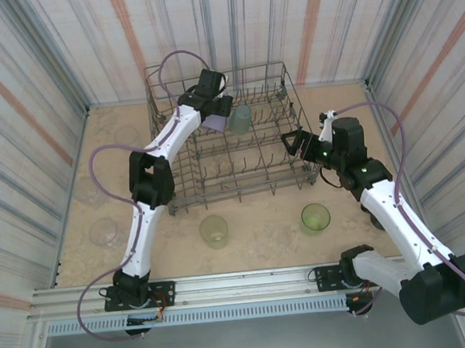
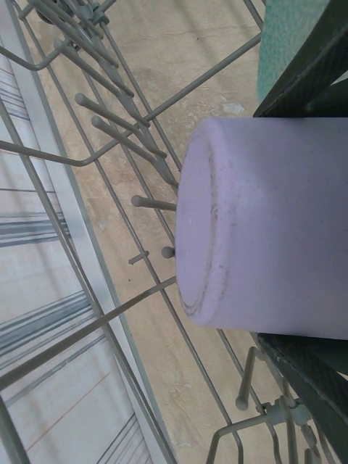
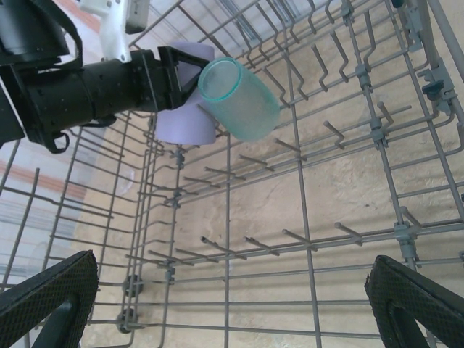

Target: Load the cups into the dish rack

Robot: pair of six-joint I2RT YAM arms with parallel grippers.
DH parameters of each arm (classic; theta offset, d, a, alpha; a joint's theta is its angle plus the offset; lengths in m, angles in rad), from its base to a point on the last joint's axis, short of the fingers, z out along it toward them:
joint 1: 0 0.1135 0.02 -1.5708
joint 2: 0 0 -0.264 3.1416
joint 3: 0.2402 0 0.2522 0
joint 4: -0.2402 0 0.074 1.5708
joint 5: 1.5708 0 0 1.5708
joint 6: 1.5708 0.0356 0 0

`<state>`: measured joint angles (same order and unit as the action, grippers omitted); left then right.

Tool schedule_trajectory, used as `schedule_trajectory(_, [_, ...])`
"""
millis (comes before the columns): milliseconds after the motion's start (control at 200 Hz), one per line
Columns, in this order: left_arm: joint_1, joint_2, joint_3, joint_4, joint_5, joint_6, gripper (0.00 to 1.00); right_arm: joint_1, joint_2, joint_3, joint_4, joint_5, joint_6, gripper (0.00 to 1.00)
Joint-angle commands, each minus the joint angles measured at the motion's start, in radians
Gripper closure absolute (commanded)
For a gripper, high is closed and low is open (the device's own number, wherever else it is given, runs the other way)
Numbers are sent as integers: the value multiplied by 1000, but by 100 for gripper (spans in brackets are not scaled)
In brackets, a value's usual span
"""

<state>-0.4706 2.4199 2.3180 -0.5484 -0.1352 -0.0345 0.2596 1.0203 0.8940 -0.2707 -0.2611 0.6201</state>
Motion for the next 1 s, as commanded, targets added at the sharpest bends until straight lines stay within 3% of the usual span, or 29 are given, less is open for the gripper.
schedule_trajectory(0, [-1,-123,-66,68,-1,-50,83,0,-18,17,-7,-1,13,1])
schedule_trajectory(531, [0,-468,-453,415,-51,-126,94,39,-25,41,-26,23,17,1])
schedule_trajectory(761, [-6,-549,-735,738,-53,-202,98,50,-22,54,-39,30,10,1])
schedule_trajectory(992, [-59,-568,-962,1127,-111,-173,100,50,-25,56,-54,35,-5,1])
